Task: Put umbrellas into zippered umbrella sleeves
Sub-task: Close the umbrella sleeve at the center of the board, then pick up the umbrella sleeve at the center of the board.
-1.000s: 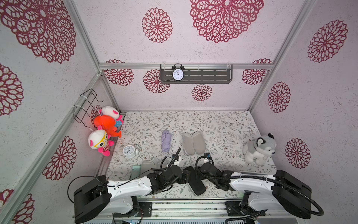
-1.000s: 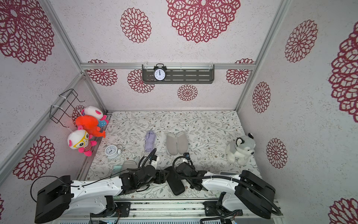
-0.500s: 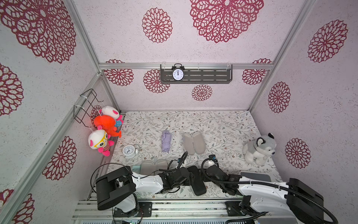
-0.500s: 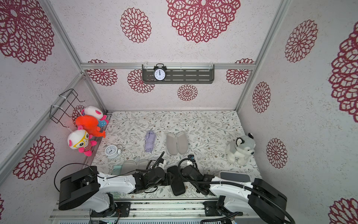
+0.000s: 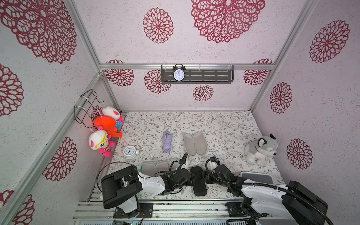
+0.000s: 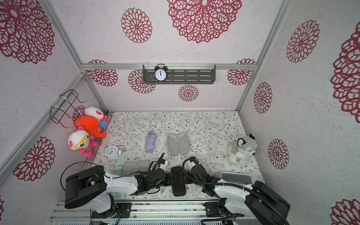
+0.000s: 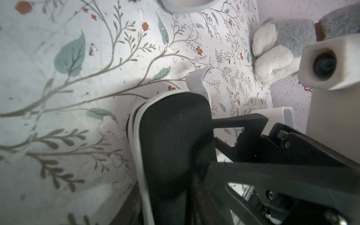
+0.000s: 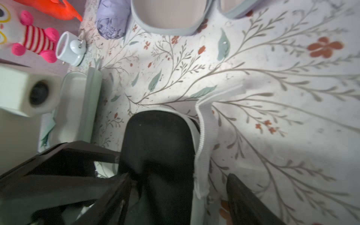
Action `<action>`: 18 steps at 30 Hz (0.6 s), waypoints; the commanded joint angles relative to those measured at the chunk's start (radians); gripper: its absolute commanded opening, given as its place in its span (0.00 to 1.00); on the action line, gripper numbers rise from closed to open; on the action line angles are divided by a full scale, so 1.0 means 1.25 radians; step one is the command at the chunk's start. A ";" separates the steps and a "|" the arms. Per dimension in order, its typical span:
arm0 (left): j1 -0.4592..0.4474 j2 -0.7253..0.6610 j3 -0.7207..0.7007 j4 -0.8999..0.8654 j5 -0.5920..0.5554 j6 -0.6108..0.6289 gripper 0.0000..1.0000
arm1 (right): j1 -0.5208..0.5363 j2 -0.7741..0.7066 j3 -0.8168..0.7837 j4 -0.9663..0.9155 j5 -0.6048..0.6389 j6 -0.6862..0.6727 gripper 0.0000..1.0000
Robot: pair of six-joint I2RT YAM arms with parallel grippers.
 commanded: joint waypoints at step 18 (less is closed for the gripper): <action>0.015 0.283 -0.127 0.193 0.069 -0.069 0.16 | 0.022 0.176 -0.052 0.180 -0.189 0.073 0.66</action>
